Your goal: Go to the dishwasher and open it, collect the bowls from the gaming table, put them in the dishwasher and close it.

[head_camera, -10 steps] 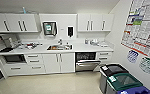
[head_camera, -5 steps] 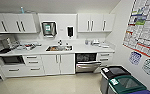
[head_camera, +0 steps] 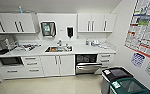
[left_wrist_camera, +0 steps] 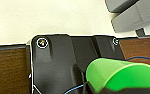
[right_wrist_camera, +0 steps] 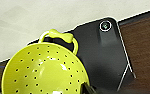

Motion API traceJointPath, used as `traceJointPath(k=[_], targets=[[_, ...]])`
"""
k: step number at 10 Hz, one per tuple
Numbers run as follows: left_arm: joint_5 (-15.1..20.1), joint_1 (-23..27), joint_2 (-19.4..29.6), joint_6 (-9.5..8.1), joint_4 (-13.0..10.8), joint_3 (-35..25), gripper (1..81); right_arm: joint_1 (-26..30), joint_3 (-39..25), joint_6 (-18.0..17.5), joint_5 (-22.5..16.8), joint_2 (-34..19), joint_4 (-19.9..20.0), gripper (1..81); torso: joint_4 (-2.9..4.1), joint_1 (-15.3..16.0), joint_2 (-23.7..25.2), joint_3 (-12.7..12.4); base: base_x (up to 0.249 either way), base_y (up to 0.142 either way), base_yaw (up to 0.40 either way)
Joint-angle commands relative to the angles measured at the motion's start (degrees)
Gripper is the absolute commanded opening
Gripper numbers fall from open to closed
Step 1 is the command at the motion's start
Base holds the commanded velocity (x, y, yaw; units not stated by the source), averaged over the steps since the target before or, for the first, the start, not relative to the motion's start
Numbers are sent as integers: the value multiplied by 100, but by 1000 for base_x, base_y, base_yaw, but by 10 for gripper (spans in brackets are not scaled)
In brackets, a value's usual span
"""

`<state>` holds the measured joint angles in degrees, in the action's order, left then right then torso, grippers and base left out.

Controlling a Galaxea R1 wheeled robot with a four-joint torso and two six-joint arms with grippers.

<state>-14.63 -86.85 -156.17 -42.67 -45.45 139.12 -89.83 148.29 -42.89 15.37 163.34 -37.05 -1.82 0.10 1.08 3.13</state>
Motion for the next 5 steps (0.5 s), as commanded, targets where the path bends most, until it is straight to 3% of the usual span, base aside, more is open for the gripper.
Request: traceJointPath(k=[1,5], targets=[[145,233,139,13,-61,-25,10,224,6,8,-157,-89,-57,10,0,0,0,0,92,0,0],[145,233,139,13,-61,-34,10,216,6,8,-157,-89,-57,10,0,0,0,0,88,0,0]])
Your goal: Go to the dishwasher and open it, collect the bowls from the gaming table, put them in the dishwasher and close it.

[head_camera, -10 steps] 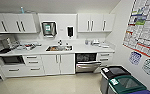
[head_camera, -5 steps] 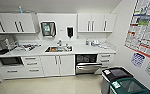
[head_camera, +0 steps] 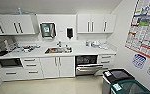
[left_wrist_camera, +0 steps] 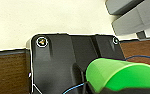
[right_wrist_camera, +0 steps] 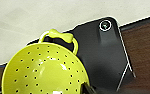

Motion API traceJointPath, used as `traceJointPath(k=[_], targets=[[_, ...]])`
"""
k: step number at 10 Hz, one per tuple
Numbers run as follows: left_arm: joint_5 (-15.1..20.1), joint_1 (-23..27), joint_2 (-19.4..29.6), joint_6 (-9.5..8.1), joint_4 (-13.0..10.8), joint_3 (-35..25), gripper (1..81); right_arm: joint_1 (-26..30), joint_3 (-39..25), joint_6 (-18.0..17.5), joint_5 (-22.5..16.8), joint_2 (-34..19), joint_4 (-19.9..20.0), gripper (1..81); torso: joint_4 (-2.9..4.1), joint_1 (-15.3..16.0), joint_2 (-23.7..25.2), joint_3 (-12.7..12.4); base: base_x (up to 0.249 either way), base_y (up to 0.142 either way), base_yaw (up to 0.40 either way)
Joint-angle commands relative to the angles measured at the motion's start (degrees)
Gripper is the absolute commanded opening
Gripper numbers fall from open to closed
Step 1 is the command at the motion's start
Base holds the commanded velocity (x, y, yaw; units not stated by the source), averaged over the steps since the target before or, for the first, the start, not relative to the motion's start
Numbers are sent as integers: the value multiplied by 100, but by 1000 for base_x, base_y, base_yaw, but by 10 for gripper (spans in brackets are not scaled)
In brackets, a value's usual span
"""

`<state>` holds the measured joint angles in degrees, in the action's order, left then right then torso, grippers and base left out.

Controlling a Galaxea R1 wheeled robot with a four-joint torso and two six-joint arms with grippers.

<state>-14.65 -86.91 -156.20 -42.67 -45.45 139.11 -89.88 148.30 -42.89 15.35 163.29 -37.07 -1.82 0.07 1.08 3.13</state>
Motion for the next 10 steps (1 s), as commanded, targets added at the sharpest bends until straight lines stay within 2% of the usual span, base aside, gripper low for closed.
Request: traceJointPath(k=[1,10], targets=[[147,240,141,13,-61,-33,10,221,5,8,-155,-84,-54,10,0,0,0,0,88,0,0],[147,240,150,13,-43,-24,10,211,5,8,-155,-84,-46,10,0,-7,5,0,111,0,0]])
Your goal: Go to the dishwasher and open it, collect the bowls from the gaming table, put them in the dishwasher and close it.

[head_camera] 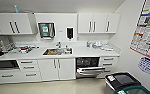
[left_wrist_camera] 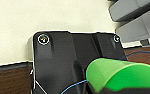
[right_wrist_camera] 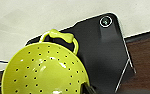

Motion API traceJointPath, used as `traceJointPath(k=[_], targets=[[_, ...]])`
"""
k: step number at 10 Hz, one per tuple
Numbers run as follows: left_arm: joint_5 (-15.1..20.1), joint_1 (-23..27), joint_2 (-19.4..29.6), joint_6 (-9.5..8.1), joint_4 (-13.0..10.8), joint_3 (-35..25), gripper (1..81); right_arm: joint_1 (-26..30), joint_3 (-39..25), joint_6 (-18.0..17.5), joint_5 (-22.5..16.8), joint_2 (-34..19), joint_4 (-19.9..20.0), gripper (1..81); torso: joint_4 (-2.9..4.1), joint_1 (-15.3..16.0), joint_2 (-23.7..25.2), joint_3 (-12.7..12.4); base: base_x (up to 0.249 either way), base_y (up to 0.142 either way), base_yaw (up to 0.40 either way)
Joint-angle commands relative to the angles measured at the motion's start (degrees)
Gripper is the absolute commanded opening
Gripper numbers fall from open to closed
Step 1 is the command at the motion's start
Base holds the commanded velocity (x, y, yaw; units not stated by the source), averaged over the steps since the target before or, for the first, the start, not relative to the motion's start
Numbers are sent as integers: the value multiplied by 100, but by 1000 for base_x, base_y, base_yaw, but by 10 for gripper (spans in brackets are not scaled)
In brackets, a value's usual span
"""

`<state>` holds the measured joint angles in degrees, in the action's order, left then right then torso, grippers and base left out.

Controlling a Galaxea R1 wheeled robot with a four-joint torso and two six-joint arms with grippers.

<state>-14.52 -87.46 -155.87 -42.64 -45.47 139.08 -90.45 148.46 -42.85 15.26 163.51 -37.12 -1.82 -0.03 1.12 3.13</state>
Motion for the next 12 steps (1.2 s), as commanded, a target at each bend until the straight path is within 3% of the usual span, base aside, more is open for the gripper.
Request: traceJointPath(k=[1,12], targets=[[134,294,117,10,-41,-22,10,260,-11,5,-146,-106,-41,10,0,3,0,0,112,0,0],[125,286,126,10,-41,-30,10,295,-11,5,-146,-97,-50,10,0,3,0,0,103,0,0]])
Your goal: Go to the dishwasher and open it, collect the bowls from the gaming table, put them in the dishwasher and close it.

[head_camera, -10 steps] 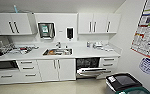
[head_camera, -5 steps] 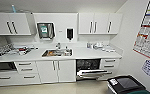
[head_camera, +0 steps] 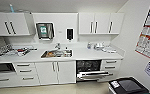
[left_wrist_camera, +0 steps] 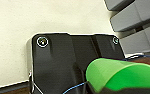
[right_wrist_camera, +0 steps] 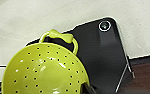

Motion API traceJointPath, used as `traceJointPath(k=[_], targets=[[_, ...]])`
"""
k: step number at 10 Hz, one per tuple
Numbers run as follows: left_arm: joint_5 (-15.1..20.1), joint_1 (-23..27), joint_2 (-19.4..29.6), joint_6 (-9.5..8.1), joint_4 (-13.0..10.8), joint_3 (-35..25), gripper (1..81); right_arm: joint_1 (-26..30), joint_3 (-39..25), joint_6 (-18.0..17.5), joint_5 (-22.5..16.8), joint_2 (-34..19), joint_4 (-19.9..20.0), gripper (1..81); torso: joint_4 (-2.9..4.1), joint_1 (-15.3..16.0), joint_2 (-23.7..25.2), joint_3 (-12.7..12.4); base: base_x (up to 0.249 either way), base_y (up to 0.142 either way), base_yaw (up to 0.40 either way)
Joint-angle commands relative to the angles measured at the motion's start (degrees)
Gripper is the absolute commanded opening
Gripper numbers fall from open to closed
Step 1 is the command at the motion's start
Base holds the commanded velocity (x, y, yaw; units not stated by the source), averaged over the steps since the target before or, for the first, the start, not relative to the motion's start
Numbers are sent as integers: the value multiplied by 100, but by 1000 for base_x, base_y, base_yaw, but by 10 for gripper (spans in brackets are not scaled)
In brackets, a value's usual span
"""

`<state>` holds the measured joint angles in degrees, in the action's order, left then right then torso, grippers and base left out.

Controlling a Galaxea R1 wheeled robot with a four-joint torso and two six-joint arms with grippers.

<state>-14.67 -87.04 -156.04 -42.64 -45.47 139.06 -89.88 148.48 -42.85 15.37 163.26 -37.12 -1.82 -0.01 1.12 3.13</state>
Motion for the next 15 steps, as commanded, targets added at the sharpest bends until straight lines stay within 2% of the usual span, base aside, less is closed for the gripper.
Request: traceJointPath(k=[1,15], targets=[[139,244,143,10,-41,-28,10,238,-13,5,-157,-71,-41,10,0,1,0,0,93,0,0],[131,253,152,10,-32,-28,10,273,-48,-4,-175,-1,-41,10,0,1,0,0,83,0,0]])
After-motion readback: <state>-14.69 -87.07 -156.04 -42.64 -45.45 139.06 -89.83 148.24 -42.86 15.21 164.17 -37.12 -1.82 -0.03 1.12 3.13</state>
